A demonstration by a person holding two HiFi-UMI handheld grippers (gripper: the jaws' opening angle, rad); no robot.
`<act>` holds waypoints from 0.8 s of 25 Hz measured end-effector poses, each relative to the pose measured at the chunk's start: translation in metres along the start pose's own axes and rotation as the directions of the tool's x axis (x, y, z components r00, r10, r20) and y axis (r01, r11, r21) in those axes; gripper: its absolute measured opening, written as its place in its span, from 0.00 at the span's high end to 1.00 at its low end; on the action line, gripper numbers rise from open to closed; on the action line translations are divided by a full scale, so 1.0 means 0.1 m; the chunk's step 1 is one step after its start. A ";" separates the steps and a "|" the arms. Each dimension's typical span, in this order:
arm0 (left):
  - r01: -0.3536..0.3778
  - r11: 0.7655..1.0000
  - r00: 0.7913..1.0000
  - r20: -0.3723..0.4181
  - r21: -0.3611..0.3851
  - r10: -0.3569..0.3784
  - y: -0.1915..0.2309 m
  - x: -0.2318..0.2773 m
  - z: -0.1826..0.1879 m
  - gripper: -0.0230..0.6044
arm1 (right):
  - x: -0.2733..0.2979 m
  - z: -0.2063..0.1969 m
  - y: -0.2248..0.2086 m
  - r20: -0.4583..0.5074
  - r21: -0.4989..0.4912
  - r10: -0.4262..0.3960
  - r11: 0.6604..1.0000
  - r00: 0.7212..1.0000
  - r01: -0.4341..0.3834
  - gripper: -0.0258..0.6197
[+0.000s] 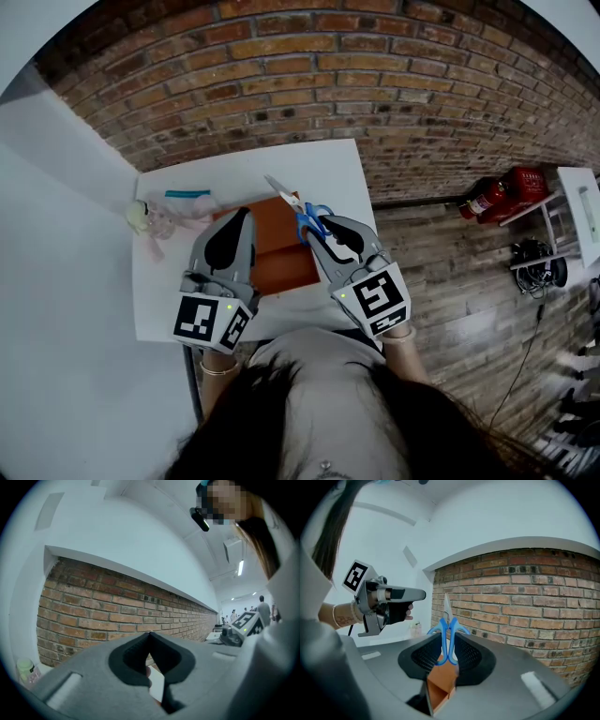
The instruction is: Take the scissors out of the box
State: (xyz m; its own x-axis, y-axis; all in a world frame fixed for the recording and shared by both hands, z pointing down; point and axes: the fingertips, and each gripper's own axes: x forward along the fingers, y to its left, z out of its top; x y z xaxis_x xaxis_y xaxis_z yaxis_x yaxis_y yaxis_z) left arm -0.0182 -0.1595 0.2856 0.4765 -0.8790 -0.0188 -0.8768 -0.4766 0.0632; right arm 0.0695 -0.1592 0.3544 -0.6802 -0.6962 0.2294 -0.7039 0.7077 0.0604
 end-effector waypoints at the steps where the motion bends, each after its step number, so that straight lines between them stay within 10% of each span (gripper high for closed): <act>1: -0.002 1.000 1.000 0.000 0.001 0.002 0.00 0.00 0.00 0.96 | -0.01 0.02 0.00 0.005 -0.001 0.001 1.000 1.000 -0.001 0.81; 20: -0.004 1.000 1.000 -0.003 0.001 0.004 -0.04 -0.03 -0.02 0.96 | -0.11 0.33 -0.04 0.117 0.014 0.010 1.000 0.993 -0.011 0.81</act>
State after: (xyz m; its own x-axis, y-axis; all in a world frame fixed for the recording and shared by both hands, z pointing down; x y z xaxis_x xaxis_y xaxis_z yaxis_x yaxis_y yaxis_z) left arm -0.0161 -0.1551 0.2876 0.4733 -0.8808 -0.0152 -0.8787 -0.4733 0.0621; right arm 0.0726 -0.1583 0.3195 -0.7063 -0.6986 0.1148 -0.6989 0.7139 0.0444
